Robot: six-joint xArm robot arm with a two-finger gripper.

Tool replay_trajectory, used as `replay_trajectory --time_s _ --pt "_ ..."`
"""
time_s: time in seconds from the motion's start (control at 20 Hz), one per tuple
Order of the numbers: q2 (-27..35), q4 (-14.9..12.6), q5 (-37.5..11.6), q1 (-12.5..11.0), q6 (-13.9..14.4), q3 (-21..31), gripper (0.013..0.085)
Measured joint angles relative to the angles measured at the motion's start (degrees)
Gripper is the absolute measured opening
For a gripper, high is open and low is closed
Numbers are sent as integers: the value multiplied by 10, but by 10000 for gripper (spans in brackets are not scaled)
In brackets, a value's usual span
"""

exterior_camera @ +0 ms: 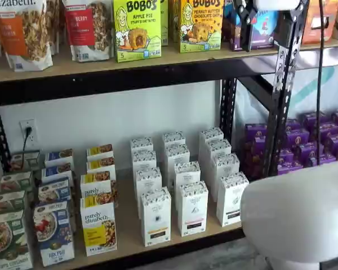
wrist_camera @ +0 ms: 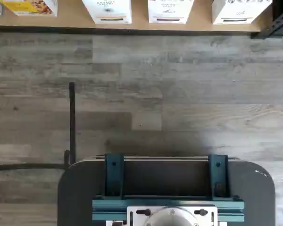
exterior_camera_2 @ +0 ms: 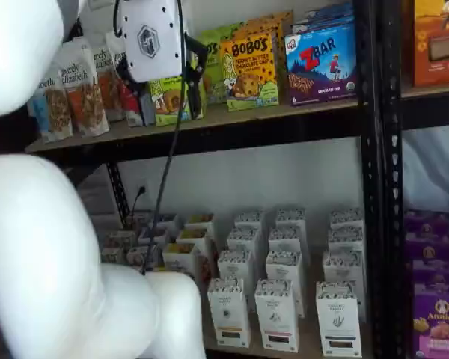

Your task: Pick up the white box with a yellow strip in the middle, on the bottom shelf, the fourth box from the left

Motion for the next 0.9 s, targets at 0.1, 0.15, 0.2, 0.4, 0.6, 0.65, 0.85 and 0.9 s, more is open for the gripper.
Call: replay_trajectory --time_s 0.1,0.15,0.2,0.4,0.6,0.65,0.85,0.9 --pt "-12 36 -17 -34 -18 12 850" --pt "-18 57 -27 -52 -29 18 850" --pt "-19 63 -31 -55 -32 20 850" --pt "-20 65 -39 -54 -32 25 850" --pt "-22 54 -57 -40 -24 34 850" --pt "-21 51 -62 -36 -22 37 850" --pt "-18 37 -80 -16 -7 51 850" --pt "-17 35 -84 -10 -3 55 850"
